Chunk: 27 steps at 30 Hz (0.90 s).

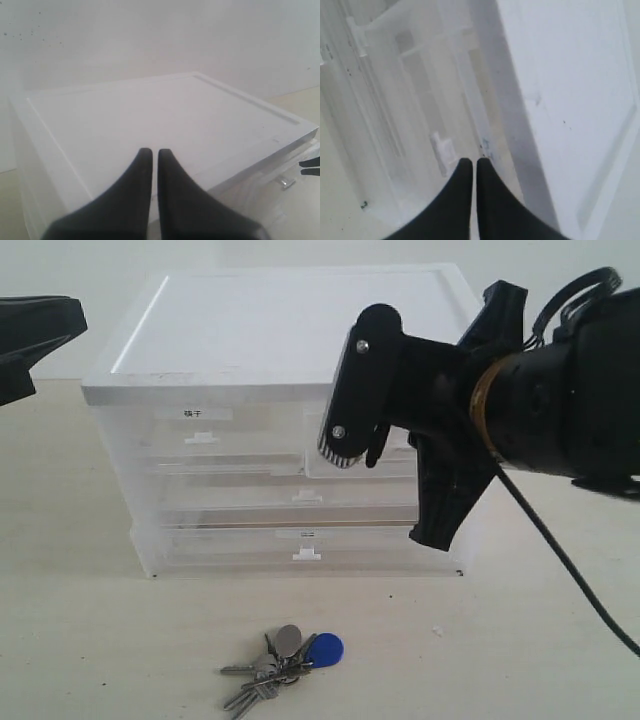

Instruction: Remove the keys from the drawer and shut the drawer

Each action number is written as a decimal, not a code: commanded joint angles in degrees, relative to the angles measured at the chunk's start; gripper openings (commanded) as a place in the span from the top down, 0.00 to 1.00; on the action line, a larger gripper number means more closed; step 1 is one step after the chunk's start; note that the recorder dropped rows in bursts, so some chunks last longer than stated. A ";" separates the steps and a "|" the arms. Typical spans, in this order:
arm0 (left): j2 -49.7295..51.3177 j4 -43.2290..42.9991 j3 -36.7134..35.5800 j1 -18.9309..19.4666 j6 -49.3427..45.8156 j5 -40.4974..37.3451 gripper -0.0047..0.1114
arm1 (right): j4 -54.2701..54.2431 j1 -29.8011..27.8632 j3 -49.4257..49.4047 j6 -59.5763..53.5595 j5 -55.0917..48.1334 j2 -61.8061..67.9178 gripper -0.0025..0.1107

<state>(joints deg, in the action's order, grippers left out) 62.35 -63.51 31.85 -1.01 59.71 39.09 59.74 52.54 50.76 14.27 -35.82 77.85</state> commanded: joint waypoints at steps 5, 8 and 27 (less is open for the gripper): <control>0.29 -0.12 -0.45 -0.22 -0.24 -0.11 0.92 | 8.34 0.01 -0.11 3.82 0.82 8.06 0.98; 0.29 -0.12 -0.45 -0.22 -0.24 -0.11 0.92 | 15.33 0.01 -0.11 11.18 0.82 9.72 0.98; 0.29 -0.12 -0.45 -0.22 -0.71 -1.85 0.92 | 27.31 4.92 -0.11 30.77 3.17 2.61 0.98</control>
<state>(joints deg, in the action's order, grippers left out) 62.35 -63.54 31.72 -1.01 59.31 37.37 86.89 54.50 50.76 43.43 -33.51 84.46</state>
